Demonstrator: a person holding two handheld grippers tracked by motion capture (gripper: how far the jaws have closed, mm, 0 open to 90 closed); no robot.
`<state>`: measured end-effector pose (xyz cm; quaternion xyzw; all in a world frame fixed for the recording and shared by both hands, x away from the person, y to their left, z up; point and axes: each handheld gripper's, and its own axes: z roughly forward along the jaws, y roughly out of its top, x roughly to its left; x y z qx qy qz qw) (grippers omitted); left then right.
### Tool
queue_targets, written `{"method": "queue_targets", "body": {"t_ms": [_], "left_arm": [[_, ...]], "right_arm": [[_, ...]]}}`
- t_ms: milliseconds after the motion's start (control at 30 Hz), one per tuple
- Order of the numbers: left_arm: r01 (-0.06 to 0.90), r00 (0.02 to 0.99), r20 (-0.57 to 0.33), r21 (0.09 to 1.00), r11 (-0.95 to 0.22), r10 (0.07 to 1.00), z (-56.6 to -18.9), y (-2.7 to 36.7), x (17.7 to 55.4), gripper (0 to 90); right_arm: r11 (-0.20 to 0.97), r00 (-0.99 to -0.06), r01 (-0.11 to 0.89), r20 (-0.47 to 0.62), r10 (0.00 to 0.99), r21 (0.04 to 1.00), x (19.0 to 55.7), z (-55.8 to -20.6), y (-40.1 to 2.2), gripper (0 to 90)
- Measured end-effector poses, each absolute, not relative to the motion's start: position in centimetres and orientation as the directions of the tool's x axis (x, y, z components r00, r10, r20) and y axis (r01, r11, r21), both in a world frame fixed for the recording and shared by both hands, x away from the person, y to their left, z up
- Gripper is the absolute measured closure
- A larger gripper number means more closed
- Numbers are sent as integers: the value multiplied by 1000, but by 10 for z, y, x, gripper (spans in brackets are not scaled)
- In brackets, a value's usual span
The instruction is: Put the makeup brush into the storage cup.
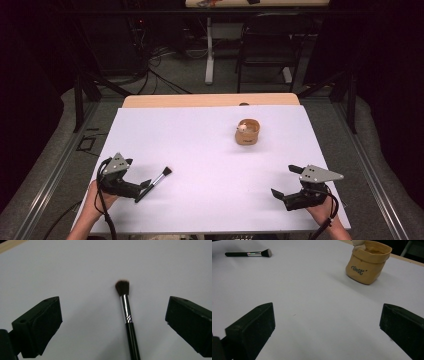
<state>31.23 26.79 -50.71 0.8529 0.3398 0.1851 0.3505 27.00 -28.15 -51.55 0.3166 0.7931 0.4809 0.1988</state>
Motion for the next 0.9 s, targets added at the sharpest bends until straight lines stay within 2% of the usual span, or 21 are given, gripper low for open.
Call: {"method": "queue_targets", "body": {"t_ms": [367, 767, 900], "left_arm": [[544, 693, 101, 577, -610, 714, -506, 246, 326, 0], [601, 665, 107, 510, -615, 739, -507, 235, 337, 0], [619, 675, 84, 476, -624, 733, -510, 233, 339, 0]], "right_arm": [[346, -717, 318, -15, 697, 883, 271, -517, -281, 0], [341, -716, 318, -12, 697, 885, 271, -517, -282, 0], [342, -716, 320, -10, 698, 884, 271, -517, -282, 0]]}}
